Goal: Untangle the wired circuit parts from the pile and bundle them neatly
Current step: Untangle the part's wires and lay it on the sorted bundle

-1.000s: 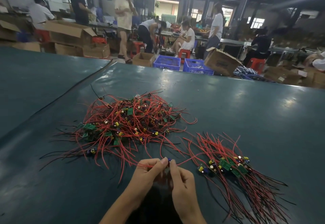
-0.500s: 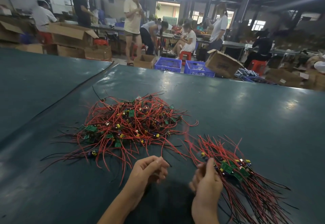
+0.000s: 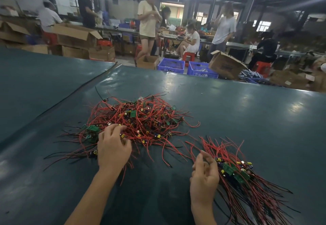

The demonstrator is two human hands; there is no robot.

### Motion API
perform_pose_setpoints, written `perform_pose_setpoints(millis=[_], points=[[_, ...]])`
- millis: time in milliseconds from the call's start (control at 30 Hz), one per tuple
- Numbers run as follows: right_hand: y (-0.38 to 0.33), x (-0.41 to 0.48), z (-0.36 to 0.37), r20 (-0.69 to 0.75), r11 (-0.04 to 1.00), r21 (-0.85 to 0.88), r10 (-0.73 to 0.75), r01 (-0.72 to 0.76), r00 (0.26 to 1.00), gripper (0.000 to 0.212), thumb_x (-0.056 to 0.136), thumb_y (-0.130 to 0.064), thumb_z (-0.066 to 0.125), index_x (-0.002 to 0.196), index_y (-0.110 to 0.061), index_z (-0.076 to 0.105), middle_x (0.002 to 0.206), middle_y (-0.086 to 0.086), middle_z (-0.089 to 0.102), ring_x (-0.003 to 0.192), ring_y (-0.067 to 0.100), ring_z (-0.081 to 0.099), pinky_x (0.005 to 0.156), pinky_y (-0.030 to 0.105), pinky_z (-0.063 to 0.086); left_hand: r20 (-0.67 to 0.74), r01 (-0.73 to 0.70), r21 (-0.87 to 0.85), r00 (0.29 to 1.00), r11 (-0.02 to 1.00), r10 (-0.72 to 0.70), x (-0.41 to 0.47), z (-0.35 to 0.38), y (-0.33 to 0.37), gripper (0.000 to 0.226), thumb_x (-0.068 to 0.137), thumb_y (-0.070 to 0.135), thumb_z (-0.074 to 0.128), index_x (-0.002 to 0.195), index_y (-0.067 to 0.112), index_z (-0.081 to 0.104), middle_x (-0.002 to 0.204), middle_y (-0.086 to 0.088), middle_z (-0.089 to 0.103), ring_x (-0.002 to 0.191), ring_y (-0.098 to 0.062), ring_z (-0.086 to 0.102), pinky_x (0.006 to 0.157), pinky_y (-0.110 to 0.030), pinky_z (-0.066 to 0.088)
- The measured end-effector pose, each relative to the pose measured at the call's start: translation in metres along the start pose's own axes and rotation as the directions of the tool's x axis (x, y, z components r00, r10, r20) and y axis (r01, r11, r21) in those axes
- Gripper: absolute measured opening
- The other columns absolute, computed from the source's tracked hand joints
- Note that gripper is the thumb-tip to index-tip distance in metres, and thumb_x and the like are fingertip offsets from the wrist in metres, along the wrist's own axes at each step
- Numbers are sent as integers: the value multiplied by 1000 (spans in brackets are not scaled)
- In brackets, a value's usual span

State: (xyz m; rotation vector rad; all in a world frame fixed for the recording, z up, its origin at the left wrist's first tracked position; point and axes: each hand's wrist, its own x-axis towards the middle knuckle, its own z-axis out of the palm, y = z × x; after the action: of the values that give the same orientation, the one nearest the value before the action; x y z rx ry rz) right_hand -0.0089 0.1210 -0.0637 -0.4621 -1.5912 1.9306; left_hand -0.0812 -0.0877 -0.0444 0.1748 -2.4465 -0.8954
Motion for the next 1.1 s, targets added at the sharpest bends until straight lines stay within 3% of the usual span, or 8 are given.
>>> perform_pose_setpoints(millis=[100,267,400,500,667,867,967,1100], points=[[0,0,2,25,999,-22,-29,29,999,8,99,-21,54,103,-19,61,58,-6,44,50,6,37,48,21,34,174,70,253,978,965,-116,7,2,-14,55,85,18,61,139,21,49,142,-3,44,127,-31,37,100,-44,40],[-1,0,2,38,999,-23,-37,38,999,11,99,-21,54,95,-14,61,60,-2,41,47,3,34,43,15,32,126,48,257,989,965,-83,6,4,-21,40,88,13,60,127,19,60,109,-4,64,107,-32,49,85,-44,46],[0,0,2,47,998,-31,-45,46,998,15,98,-22,55,91,-12,62,61,-1,42,45,3,33,42,14,32,8,-72,84,997,994,72,-6,2,-22,20,86,5,68,106,7,74,93,-9,68,89,-33,58,78,-47,49],[1,0,3,47,997,-38,-67,69,997,19,98,-22,55,86,-9,62,57,-7,44,47,2,36,44,13,34,-93,-243,-101,968,965,234,-14,-1,-10,21,83,0,72,103,3,75,90,-6,69,81,-25,63,75,-46,55],[5,-2,4,96,995,-55,-74,79,993,15,96,-19,58,86,-12,67,60,-5,52,53,2,47,51,13,41,-250,-423,-342,902,839,353,-32,-3,28,24,86,7,66,108,4,72,94,0,68,80,-13,65,68,-28,55],[7,-6,8,310,998,-60,0,20,951,17,96,-6,56,96,-14,70,67,-3,69,64,4,64,60,13,48,-140,-552,-474,816,686,561,-73,18,52,22,84,6,70,106,7,74,96,2,69,85,-12,66,68,-31,56],[9,-8,5,473,996,-76,82,-53,877,28,98,4,49,102,-14,70,82,1,74,78,12,69,69,21,53,-30,-518,-565,790,642,612,-85,21,52,22,81,6,65,100,12,73,95,6,69,87,-9,66,71,-30,56],[9,-12,3,576,993,-120,68,3,815,39,94,13,50,117,-14,66,93,4,74,87,21,71,79,28,55,92,-250,-740,882,624,462,-84,17,48,35,73,0,51,90,24,69,84,7,72,80,-13,70,70,-30,57]])
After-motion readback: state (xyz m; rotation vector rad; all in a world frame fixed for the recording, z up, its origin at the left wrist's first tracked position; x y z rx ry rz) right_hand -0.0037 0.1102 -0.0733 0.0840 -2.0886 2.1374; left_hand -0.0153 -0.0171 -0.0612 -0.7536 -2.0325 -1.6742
